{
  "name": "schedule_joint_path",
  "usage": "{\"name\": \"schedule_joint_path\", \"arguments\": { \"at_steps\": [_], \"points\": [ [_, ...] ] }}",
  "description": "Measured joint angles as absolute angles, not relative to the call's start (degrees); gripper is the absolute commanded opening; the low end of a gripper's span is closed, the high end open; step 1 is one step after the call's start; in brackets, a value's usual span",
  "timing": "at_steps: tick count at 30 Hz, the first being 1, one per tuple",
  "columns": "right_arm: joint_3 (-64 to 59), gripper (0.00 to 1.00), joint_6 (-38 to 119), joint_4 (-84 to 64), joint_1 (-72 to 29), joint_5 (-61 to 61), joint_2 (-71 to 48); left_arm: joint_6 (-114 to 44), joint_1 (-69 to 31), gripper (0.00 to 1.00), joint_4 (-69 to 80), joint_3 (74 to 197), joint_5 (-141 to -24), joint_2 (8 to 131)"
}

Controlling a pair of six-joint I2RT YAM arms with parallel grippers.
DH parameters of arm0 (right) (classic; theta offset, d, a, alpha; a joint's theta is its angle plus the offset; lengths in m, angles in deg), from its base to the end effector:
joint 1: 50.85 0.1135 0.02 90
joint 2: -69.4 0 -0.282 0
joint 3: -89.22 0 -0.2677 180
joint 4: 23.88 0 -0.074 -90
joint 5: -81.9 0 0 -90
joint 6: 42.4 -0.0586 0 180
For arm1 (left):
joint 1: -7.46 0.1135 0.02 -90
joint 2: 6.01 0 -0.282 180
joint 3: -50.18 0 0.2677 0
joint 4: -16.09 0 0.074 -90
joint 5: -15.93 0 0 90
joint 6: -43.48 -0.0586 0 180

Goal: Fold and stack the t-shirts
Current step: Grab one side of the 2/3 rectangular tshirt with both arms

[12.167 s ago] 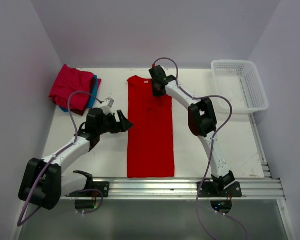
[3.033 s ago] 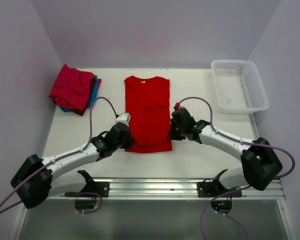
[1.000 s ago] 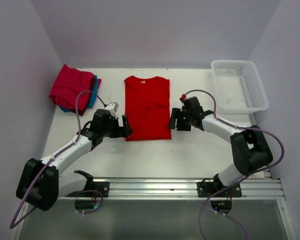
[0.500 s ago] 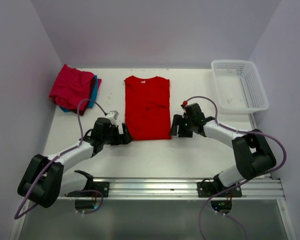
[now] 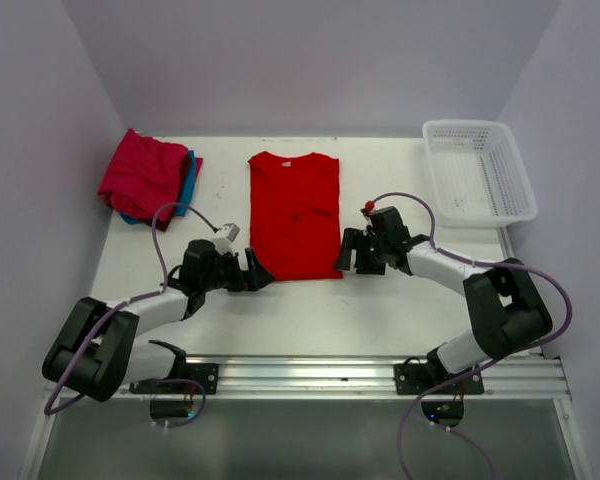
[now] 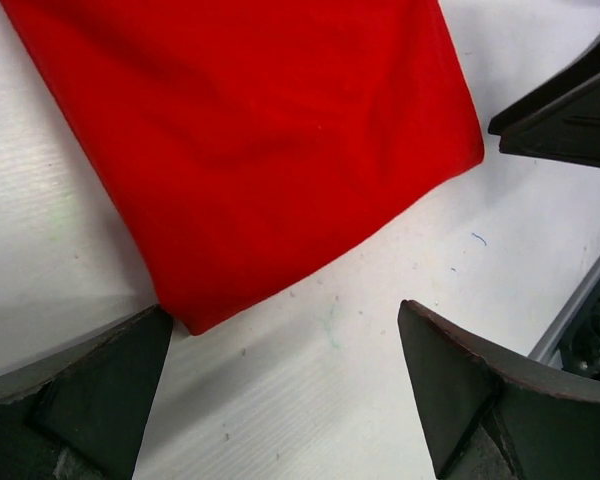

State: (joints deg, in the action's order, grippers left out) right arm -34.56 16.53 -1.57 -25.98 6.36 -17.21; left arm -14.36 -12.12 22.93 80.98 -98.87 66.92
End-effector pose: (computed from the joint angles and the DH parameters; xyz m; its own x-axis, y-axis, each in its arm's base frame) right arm 0.2782 0.1451 0.1556 -0.8992 0.1340 -0.4165 -0.0939 0.8706 0.4829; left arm 0.2175 -0.1034 0.1300 -0.7944 -0.2303 -0.5620 0.2409 0.7300 -0.6396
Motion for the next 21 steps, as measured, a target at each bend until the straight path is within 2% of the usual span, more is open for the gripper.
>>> {"name": "schedule_joint_path", "arguments": {
  "at_steps": [6,21],
  "points": [
    [-34.6,0.8,16.3,-1.7,-26.0,6.8,-17.2,-13.7,-11.8,1.0,26.6,79.1,-103.2,67.2],
    [-37.0,0.79,13.8,-4.1,-26.0,8.2,-16.6,-12.6,-11.7,1.0,32.1,77.5,-107.5,69.6]
  ]
}}
